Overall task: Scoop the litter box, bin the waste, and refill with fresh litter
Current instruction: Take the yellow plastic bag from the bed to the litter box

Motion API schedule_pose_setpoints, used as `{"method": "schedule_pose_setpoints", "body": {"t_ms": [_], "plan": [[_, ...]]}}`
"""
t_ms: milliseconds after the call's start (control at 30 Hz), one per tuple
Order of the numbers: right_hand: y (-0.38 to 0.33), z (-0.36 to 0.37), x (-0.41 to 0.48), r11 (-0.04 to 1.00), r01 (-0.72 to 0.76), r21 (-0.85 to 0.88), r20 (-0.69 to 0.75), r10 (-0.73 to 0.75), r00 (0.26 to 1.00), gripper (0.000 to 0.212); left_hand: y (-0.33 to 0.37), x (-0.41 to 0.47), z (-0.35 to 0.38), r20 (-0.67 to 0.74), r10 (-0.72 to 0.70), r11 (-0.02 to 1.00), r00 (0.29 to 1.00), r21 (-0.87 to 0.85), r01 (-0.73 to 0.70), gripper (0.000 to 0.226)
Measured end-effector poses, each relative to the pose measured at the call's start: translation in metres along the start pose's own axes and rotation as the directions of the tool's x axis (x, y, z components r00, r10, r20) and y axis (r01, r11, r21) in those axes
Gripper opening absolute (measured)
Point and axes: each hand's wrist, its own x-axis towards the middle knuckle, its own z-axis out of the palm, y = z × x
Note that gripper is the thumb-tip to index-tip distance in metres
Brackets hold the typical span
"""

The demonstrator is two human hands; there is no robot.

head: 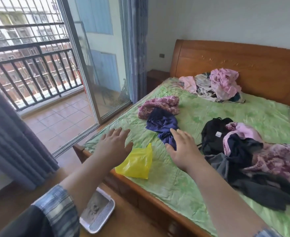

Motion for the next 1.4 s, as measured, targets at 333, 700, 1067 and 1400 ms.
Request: {"method": "schedule_pose_setpoints", "body": {"t_ms": [333,700,1067,1400], "plan": [[0.042,0.085,0.15,0.995,0.087,0.05,0.255,-0.097,0.962,0.067,-0.013,0.1,0.076,0.181,-0.209,0.977,0.961,-0.004,0.213,0.061],[0.048,0.194,0.243,0.997,-0.067,0.033,0.446,0.045,0.894,0.068,-0.084,0.194,0.169,0.419,-0.21,0.962,0.883,-0.073,0.263,0.059],[0.033,0.278,0.34,0.864,-0.503,-0.026,0.575,0.425,0.7,0.063,-0.181,0.323,0.278,0.655,-0.06,0.964,0.753,-0.158,0.214,0.056],[0.076,0.396,0.373,0.657,-0.754,0.015,0.553,0.623,0.554,0.068,-0.211,0.342,0.41,0.8,-0.137,0.928,0.585,-0.103,0.358,0.058]]}}
